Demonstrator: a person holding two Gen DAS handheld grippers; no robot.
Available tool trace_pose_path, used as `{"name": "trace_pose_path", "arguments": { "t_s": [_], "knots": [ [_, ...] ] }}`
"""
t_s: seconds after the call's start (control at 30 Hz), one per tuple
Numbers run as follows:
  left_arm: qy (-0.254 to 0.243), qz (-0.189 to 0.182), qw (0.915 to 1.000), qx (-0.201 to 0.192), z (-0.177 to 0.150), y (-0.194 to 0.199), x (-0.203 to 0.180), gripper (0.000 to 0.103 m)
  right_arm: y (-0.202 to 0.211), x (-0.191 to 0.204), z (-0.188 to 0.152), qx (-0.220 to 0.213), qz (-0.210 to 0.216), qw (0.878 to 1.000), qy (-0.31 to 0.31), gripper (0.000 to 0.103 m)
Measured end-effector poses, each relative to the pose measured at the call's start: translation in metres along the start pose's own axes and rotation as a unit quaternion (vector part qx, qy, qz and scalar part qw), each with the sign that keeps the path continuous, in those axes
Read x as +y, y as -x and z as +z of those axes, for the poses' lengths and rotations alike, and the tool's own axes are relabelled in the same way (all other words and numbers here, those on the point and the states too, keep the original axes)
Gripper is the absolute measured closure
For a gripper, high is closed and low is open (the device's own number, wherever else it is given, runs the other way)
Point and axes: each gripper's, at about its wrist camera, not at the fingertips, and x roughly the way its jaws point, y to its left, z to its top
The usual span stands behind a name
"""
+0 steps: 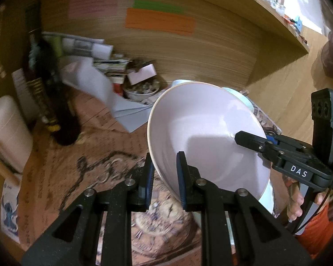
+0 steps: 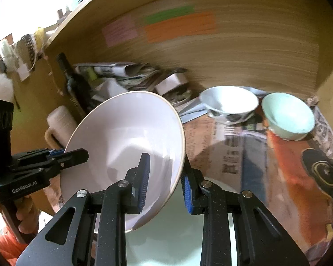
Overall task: Organize plates and bowls
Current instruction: 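Lift the pale mauve bowl with both grippers and carry it over the plate stack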
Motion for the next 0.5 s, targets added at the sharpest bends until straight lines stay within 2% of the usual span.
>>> {"name": "trace_pose_path", "arguments": {
  "t_s": [0.5],
  "knots": [
    [0.041,0.038,0.9983,-0.015,-0.042,0.038,0.043,0.084,-0.027,0.050,-0.015,0.041,0.034,0.998,0.040,0.078]
  ]
}}
